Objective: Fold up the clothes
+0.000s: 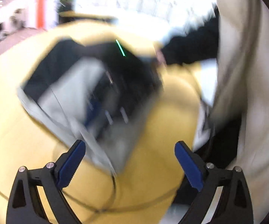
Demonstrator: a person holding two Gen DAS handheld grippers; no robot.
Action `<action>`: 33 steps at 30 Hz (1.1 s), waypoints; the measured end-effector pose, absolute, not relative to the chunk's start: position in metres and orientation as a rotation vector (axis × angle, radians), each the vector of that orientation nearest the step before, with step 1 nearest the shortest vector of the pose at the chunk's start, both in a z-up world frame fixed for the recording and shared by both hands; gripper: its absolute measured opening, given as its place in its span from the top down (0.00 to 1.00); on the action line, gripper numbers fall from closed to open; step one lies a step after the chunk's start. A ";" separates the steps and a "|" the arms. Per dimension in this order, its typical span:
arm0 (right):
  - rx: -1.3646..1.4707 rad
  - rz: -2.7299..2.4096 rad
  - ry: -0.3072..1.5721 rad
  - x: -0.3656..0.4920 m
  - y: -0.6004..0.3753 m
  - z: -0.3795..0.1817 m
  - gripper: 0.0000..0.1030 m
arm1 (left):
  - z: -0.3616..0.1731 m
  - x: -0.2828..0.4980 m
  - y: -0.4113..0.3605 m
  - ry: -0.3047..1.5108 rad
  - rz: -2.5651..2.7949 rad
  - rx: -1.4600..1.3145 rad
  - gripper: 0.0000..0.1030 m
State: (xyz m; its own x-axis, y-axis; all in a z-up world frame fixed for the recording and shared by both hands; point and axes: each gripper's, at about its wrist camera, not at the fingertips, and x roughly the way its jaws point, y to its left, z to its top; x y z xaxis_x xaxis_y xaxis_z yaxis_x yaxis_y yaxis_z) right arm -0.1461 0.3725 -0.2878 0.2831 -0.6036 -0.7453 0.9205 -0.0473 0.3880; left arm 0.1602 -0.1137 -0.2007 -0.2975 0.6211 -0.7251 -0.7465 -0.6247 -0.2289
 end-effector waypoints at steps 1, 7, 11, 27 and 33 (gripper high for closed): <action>0.999 -1.290 0.391 -0.147 0.378 -0.286 0.66 | -0.197 0.154 -0.113 0.160 2.020 -1.003 0.04; 1.010 -1.440 0.008 -0.223 0.469 -0.233 0.65 | -0.225 0.135 -0.081 0.155 1.981 -0.953 0.04; 1.001 -1.626 -0.009 -0.267 0.534 -0.187 0.47 | -0.271 0.126 -0.071 0.132 1.963 -1.087 0.04; 1.284 -1.755 0.400 -0.360 0.485 -0.286 0.58 | -0.309 0.146 -0.086 -0.032 1.976 -1.159 0.05; 1.269 -1.852 0.284 -0.334 0.499 -0.250 0.53 | -0.289 0.145 -0.096 -0.014 1.978 -1.297 0.05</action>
State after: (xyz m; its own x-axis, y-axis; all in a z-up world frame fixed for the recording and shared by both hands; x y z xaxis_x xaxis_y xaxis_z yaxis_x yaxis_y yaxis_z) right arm -0.3343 0.4988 -0.2495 -0.1233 -0.5151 -0.8482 0.7454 -0.6123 0.2635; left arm 0.1454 -0.0963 -0.2895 -0.1986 0.5912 -0.7817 -0.5801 -0.7138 -0.3924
